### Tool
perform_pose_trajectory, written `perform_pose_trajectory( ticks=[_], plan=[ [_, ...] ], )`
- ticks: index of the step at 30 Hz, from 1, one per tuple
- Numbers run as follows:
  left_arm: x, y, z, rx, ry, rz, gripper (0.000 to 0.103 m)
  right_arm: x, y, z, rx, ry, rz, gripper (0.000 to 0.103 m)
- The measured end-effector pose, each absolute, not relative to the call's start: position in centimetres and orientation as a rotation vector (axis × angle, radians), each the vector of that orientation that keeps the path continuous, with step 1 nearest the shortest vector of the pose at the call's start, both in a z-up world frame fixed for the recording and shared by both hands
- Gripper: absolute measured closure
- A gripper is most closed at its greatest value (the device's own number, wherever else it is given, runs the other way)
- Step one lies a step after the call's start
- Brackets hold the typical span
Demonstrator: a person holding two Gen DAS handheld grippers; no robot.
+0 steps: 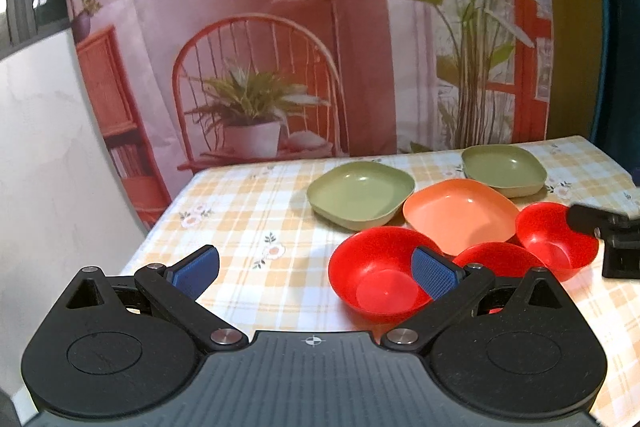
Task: Organize plates and bowls
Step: 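Move both grippers down toward the rim of a red bowl, then close both grippers on the red bowl rim and lift it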
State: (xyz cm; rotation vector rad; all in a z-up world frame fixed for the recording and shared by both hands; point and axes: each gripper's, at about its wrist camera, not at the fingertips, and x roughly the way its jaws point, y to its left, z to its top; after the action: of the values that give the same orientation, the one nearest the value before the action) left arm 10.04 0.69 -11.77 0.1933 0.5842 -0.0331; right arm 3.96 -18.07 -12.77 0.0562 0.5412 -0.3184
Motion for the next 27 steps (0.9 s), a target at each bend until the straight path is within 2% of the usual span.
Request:
perform_pose_trajectory(
  ticks=[7,11,14,16,18,22,25,27],
  plan=[
    [11.6,2.4,-13.4,0.066,0.654,-0.083,0.001,4.6,-18.7,-14.4,0.104,0.594,-0.292,0.003],
    [12.1,1.9,-14.2,0.082,0.667,-0.093,0.002,5.1,-19.0,-15.4,0.136,0.637,-0.255,0.017],
    [12.5,1.4,-14.8,0.078,0.692,-0.106,0.006,5.3,-18.9,-16.1,0.153,0.658,-0.233,0.023],
    [12.5,1.3,-15.3,0.067,0.723,-0.127,0.016,5.4,-18.9,-16.5,0.168,0.673,-0.217,0.028],
    [12.8,1.1,-16.0,0.058,0.758,-0.144,0.021,5.5,-18.9,-17.0,0.179,0.687,-0.214,0.035],
    [13.1,0.8,-16.8,0.032,0.801,-0.193,0.04,5.6,-19.1,-17.8,0.211,0.711,-0.208,0.039],
    [13.4,0.4,-17.1,0.028,0.809,-0.227,0.049,5.7,-19.4,-18.1,0.225,0.723,-0.202,0.046],
    [13.4,0.1,-17.3,0.013,0.816,-0.264,0.054,5.8,-19.5,-18.4,0.237,0.731,-0.192,0.059]
  ],
)
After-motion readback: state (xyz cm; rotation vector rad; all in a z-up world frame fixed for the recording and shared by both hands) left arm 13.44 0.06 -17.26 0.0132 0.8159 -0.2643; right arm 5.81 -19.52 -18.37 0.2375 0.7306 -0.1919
